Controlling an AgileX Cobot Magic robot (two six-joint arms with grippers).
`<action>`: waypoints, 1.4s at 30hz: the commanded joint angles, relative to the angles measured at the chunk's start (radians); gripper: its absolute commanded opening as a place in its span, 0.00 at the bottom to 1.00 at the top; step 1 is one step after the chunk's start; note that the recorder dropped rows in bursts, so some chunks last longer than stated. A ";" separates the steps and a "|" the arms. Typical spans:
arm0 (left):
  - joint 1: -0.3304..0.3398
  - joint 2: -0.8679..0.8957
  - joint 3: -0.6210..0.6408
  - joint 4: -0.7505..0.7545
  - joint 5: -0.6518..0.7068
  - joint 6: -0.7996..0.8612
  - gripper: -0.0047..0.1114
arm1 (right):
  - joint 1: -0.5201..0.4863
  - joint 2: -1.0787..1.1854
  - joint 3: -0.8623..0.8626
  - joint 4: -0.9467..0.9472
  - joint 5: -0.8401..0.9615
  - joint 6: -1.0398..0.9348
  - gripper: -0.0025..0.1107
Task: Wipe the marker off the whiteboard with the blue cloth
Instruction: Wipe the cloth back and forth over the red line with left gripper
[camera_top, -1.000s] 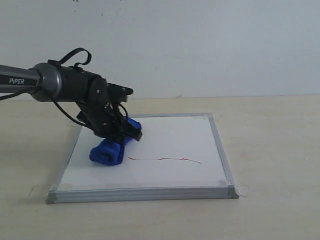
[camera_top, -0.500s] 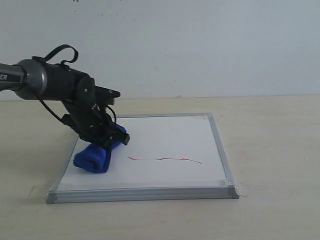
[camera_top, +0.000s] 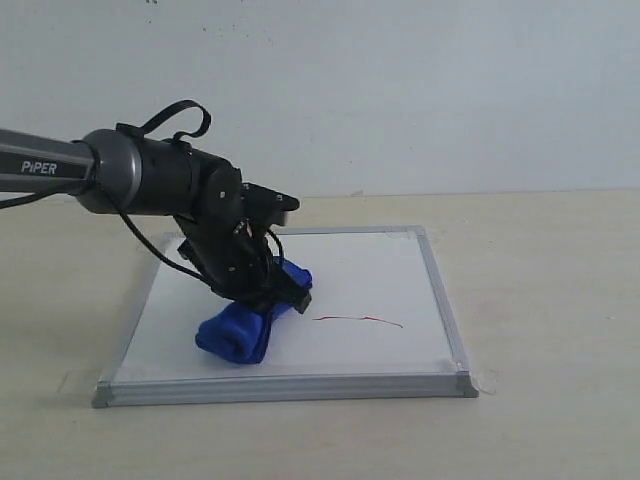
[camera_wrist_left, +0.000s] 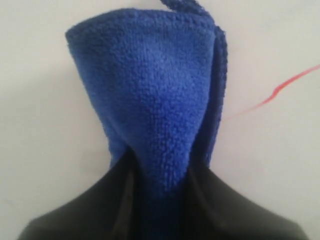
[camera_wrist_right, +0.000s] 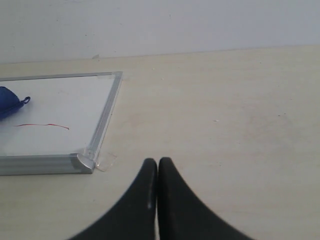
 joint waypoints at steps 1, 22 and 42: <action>0.065 0.025 0.030 0.164 0.095 -0.134 0.07 | -0.002 -0.004 -0.001 0.001 -0.007 0.000 0.02; 0.070 0.025 0.018 0.285 0.195 -0.298 0.07 | -0.002 -0.004 -0.001 0.001 -0.007 0.000 0.02; -0.109 0.029 -0.024 0.256 0.117 -0.293 0.07 | -0.002 -0.004 -0.001 0.001 -0.007 0.000 0.02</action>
